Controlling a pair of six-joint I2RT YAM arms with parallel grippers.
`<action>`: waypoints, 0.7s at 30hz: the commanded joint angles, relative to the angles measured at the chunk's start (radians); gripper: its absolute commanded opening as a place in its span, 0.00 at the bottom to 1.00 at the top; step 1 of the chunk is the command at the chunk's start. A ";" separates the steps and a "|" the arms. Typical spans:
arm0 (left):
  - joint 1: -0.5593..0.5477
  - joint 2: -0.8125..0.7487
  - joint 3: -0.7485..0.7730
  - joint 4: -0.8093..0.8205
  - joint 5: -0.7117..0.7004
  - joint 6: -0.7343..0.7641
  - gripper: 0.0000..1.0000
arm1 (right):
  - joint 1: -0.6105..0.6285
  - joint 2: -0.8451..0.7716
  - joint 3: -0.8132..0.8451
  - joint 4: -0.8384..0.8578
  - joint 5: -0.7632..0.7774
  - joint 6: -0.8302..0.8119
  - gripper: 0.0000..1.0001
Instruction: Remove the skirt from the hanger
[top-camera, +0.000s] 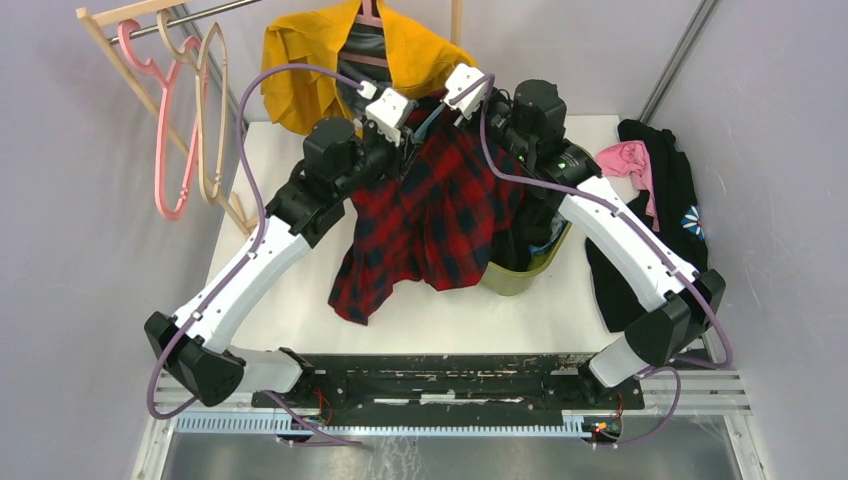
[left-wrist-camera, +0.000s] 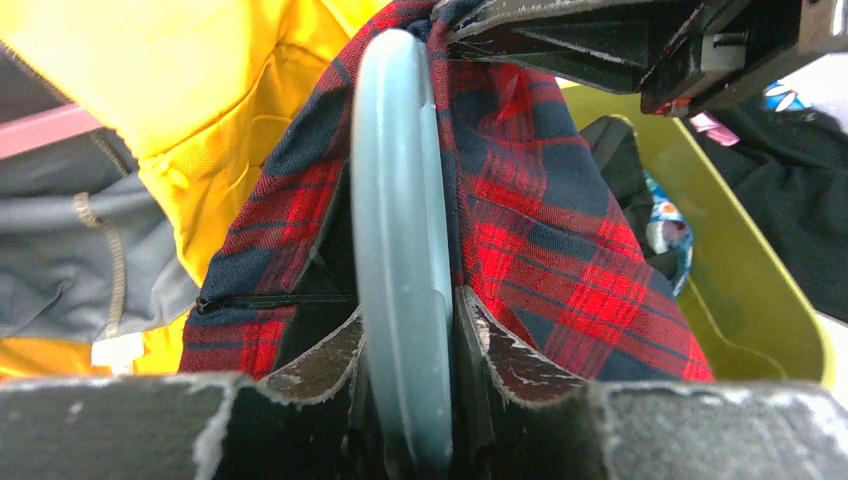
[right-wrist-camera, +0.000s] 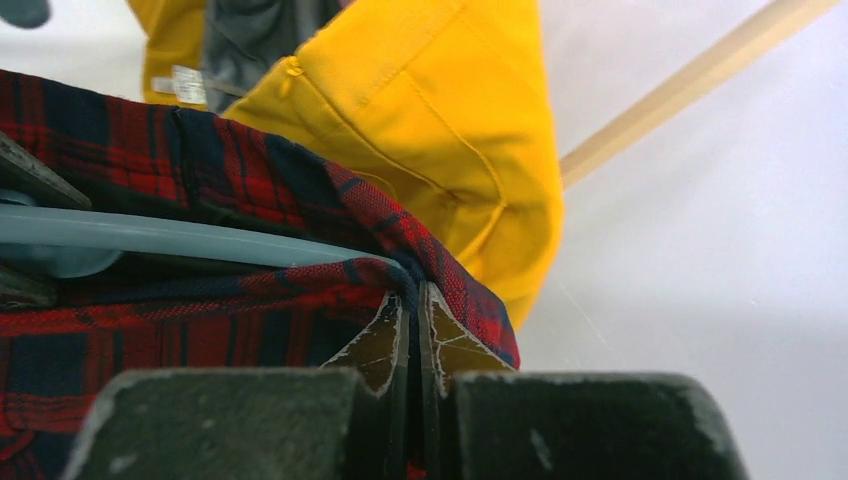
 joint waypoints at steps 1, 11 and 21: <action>-0.009 -0.129 -0.136 -0.220 0.045 0.076 0.03 | -0.147 0.015 0.119 0.290 0.263 -0.054 0.01; 0.116 -0.054 -0.296 -0.031 0.065 -0.003 0.03 | -0.161 0.006 0.195 0.273 0.221 0.061 0.01; 0.146 0.004 -0.173 -0.104 0.036 0.028 0.03 | -0.163 0.033 0.195 0.315 0.235 0.042 0.01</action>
